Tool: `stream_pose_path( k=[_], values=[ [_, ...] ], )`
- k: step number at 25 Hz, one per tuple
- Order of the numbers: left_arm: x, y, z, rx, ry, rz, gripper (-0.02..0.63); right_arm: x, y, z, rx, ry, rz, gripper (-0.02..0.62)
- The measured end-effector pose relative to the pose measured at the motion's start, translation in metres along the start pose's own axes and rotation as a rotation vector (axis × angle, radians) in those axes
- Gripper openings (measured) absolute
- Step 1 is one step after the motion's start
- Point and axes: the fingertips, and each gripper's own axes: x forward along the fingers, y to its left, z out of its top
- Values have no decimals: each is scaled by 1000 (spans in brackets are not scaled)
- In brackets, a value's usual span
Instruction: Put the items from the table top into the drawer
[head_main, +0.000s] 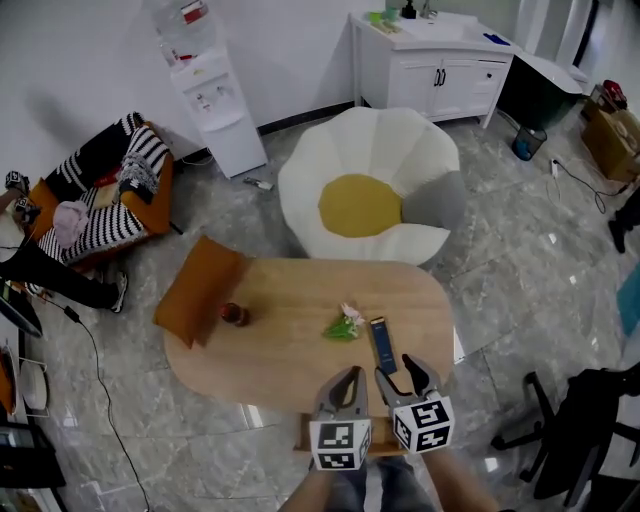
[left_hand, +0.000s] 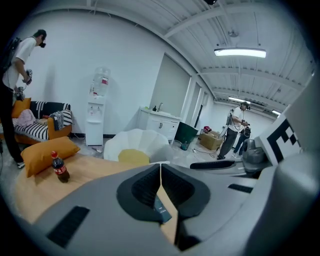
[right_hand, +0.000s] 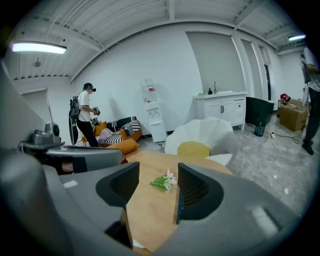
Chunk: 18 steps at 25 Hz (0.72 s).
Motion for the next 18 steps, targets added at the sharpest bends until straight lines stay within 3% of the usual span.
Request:
stream_pose_path(
  k=[18],
  values=[
    [80,27,-65,-16,48,-10,12,75,-47,-72,6,84,-40,241]
  ],
)
